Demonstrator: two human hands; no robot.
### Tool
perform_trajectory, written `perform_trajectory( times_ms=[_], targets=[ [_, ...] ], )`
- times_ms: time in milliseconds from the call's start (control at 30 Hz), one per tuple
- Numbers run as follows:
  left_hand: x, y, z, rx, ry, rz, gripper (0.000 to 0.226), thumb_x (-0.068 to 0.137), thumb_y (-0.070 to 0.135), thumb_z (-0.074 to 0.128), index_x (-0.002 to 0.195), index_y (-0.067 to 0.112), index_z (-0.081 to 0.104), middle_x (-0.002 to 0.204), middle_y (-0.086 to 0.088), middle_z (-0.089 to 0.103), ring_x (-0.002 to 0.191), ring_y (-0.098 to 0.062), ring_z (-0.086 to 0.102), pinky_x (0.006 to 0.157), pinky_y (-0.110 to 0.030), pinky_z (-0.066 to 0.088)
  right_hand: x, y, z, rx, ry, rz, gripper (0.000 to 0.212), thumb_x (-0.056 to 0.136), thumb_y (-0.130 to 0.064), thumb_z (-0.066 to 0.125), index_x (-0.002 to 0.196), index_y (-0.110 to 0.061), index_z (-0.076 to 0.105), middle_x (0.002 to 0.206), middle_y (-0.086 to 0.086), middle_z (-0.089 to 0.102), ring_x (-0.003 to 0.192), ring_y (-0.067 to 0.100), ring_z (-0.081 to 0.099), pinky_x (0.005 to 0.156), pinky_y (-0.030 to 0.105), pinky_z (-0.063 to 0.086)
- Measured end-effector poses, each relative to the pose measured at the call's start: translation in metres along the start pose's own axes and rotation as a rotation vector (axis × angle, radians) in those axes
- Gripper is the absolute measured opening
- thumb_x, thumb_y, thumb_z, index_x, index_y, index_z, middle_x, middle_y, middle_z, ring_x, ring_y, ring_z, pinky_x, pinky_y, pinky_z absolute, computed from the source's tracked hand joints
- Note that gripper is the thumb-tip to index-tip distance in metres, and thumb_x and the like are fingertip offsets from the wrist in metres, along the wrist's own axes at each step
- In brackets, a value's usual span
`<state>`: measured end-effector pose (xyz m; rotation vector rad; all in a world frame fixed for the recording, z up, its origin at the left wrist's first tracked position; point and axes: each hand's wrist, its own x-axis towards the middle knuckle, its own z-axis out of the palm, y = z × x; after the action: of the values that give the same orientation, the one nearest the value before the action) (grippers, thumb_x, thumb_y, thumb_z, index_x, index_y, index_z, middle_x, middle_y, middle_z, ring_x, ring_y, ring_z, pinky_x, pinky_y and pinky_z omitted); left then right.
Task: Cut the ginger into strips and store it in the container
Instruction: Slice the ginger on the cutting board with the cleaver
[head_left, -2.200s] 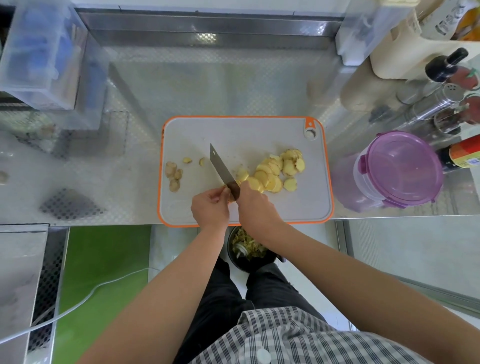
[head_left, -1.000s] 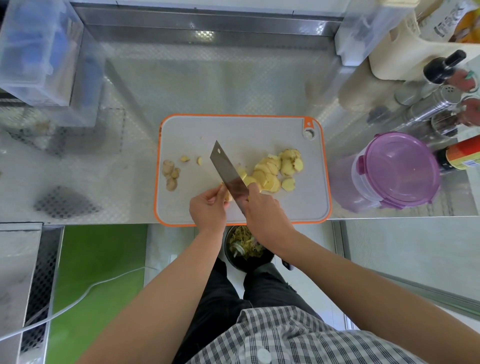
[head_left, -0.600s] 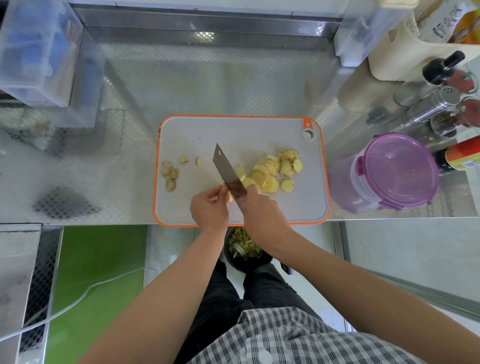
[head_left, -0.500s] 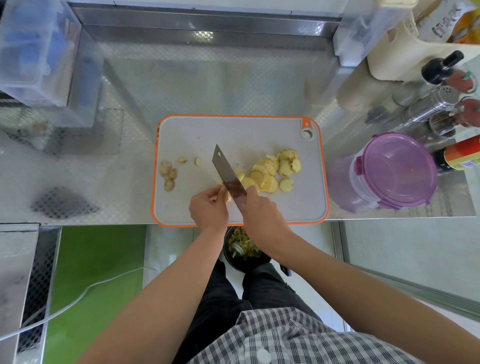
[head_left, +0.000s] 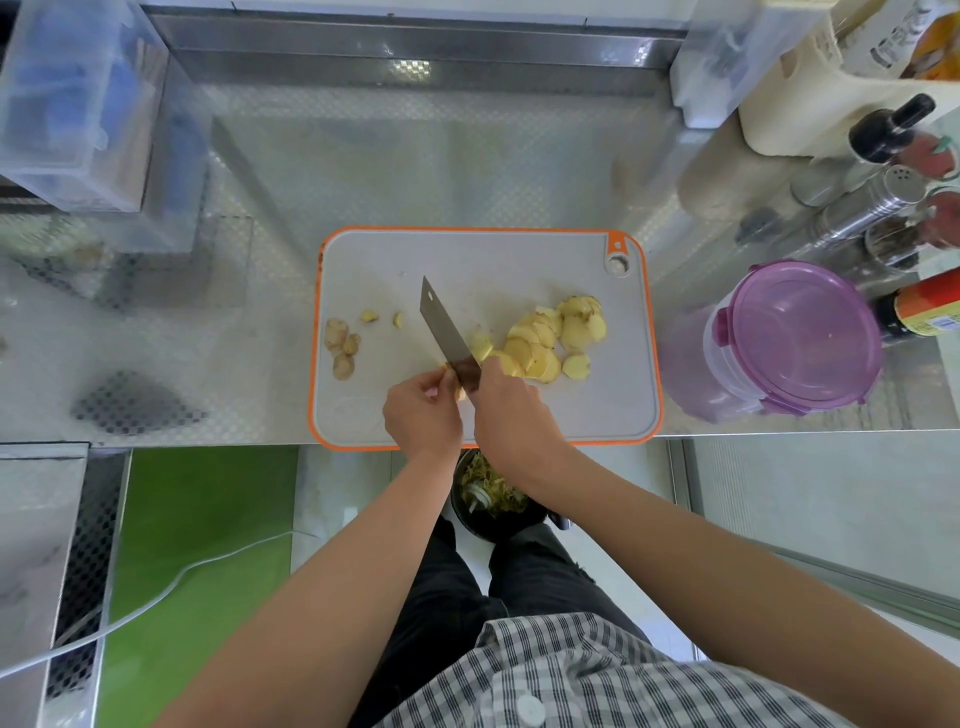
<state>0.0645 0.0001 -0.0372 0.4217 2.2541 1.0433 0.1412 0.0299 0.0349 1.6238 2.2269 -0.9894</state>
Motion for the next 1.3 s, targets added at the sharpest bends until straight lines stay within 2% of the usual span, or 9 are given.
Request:
perform_trajectory(
  times_ms=[100, 300, 400, 500, 667, 767, 933, 1167, 1300],
  targets=[
    [0.002, 0.002, 0.000, -0.002, 0.000, -0.008, 0.017, 0.089, 0.022, 0.066, 0.098, 0.012, 0.076, 0.087, -0.008, 0.074, 0.084, -0.022, 0.068, 0.078, -0.032, 0.051, 0.006, -0.006, -0.002, 0.011, -0.001, 0.000, 0.019, 0.093, 0.001, 0.041, 0.110, -0.009, 0.037, 0.077, 0.003, 0.046, 0.074, 0.024, 0.046, 0.061, 0.032, 0.035],
    [-0.001, 0.002, -0.002, 0.006, 0.004, 0.013, 0.018, 0.090, 0.019, 0.065, 0.101, 0.009, 0.075, 0.092, -0.010, 0.074, 0.088, -0.023, 0.067, 0.074, -0.024, 0.044, -0.010, 0.008, 0.005, -0.033, -0.004, 0.011, 0.021, 0.093, 0.002, 0.040, 0.094, -0.014, 0.027, 0.067, -0.001, 0.036, 0.059, 0.018, 0.039, 0.050, 0.026, 0.028],
    [-0.002, 0.002, -0.003, 0.011, 0.010, 0.003, 0.018, 0.089, 0.019, 0.065, 0.100, 0.010, 0.075, 0.091, -0.010, 0.074, 0.087, -0.022, 0.067, 0.074, -0.025, 0.044, 0.002, -0.001, 0.005, 0.018, 0.008, 0.003, 0.011, 0.096, -0.004, 0.041, 0.104, -0.010, 0.035, 0.076, 0.001, 0.044, 0.072, 0.023, 0.046, 0.061, 0.032, 0.034],
    [0.000, 0.002, -0.002, 0.000, 0.013, -0.005, 0.017, 0.088, 0.020, 0.066, 0.098, 0.011, 0.076, 0.088, -0.009, 0.074, 0.085, -0.023, 0.068, 0.076, -0.029, 0.048, 0.008, -0.005, 0.005, 0.024, 0.006, 0.000, 0.015, 0.097, -0.006, 0.042, 0.111, -0.007, 0.038, 0.080, 0.004, 0.047, 0.079, 0.026, 0.053, 0.062, 0.033, 0.035],
    [0.000, 0.000, -0.003, -0.015, 0.002, 0.018, 0.016, 0.089, 0.016, 0.065, 0.099, 0.009, 0.076, 0.089, -0.011, 0.074, 0.085, -0.023, 0.068, 0.077, -0.029, 0.050, -0.005, 0.006, 0.011, -0.005, 0.007, -0.008, 0.022, 0.092, 0.003, 0.041, 0.108, -0.011, 0.035, 0.068, -0.002, 0.036, 0.072, 0.024, 0.046, 0.060, 0.033, 0.035],
    [0.000, 0.002, -0.002, -0.019, -0.007, 0.013, 0.015, 0.088, 0.017, 0.065, 0.095, 0.011, 0.077, 0.085, -0.010, 0.074, 0.083, -0.024, 0.068, 0.078, -0.034, 0.052, 0.006, 0.000, 0.010, 0.024, -0.012, 0.003, 0.021, 0.092, 0.004, 0.041, 0.097, -0.014, 0.031, 0.068, 0.000, 0.038, 0.071, 0.023, 0.045, 0.058, 0.033, 0.034],
    [0.002, 0.002, -0.004, 0.022, 0.004, 0.029, 0.018, 0.090, 0.019, 0.065, 0.100, 0.009, 0.076, 0.088, -0.010, 0.074, 0.082, -0.023, 0.067, 0.073, -0.027, 0.047, 0.004, 0.015, 0.022, 0.060, 0.017, -0.010, 0.019, 0.094, 0.000, 0.039, 0.093, -0.015, 0.027, 0.066, 0.000, 0.041, 0.065, 0.027, 0.045, 0.053, 0.032, 0.031],
    [0.005, -0.006, -0.002, -0.058, -0.011, -0.018, 0.019, 0.089, 0.023, 0.066, 0.096, 0.010, 0.077, 0.084, -0.008, 0.074, 0.081, -0.022, 0.069, 0.079, -0.037, 0.054, 0.008, 0.011, 0.013, 0.055, 0.052, -0.050, 0.015, 0.097, -0.006, 0.041, 0.096, -0.015, 0.029, 0.067, 0.000, 0.042, 0.070, 0.025, 0.048, 0.056, 0.034, 0.035],
    [0.003, -0.009, -0.002, -0.096, -0.022, -0.014, 0.018, 0.089, 0.023, 0.066, 0.094, 0.010, 0.077, 0.082, -0.007, 0.074, 0.079, -0.020, 0.070, 0.078, -0.037, 0.055, 0.002, 0.014, 0.009, 0.011, 0.026, -0.064, 0.018, 0.095, -0.002, 0.040, 0.093, -0.015, 0.028, 0.066, 0.000, 0.040, 0.059, 0.018, 0.041, 0.048, 0.028, 0.028]
  ],
)
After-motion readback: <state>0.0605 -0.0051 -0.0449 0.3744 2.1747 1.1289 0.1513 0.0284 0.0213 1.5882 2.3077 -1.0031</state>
